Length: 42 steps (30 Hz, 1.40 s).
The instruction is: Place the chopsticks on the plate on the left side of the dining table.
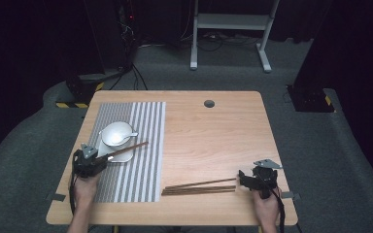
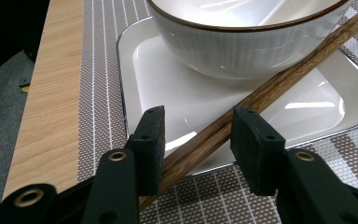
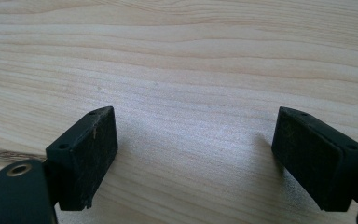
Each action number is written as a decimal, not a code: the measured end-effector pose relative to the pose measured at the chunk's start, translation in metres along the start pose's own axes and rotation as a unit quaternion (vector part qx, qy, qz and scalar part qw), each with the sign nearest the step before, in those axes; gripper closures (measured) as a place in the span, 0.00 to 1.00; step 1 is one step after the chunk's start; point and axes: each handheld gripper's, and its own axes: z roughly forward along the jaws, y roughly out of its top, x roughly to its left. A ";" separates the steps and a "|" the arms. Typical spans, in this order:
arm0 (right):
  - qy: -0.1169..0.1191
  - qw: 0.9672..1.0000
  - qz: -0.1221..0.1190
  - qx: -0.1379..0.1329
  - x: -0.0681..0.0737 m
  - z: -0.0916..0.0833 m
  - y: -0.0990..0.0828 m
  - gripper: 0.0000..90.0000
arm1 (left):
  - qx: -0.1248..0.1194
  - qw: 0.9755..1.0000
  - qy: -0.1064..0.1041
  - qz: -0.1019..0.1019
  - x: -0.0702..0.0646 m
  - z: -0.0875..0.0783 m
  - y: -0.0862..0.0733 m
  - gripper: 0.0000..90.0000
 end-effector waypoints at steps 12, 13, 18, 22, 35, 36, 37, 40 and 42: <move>0.000 1.000 0.000 0.000 0.000 0.000 0.000 0.15 | 0.008 1.000 0.005 -0.001 0.001 0.001 0.002 0.58; 0.000 1.000 0.000 0.000 0.000 0.000 0.000 0.15 | 0.008 1.000 0.006 0.000 0.001 0.001 0.002 0.57; 0.000 1.000 0.000 0.000 0.000 0.000 0.000 0.15 | 0.006 1.000 0.010 -0.002 0.002 0.002 0.002 0.54; 0.000 1.000 0.000 0.000 0.000 0.000 0.000 0.15 | 0.007 1.000 0.014 -0.001 0.002 0.002 0.003 0.53; 0.000 1.000 0.000 0.000 0.000 0.000 0.000 0.15 | 0.009 1.000 0.022 -0.004 0.004 0.001 0.002 0.52; 0.000 1.000 0.000 0.000 0.000 0.000 0.000 0.15 | 0.009 1.000 0.023 -0.006 0.004 0.001 0.002 0.52; 0.000 1.000 0.000 0.000 0.000 0.000 0.000 0.15 | 0.009 1.000 0.023 -0.007 0.005 0.001 0.002 0.52; 0.000 1.000 0.001 0.000 0.000 0.000 0.000 0.15 | 0.008 1.000 0.026 -0.011 0.007 0.000 0.001 0.52; 0.000 1.000 0.001 0.000 0.000 0.000 0.000 0.15 | 0.007 1.000 0.027 -0.014 0.008 0.001 0.002 0.52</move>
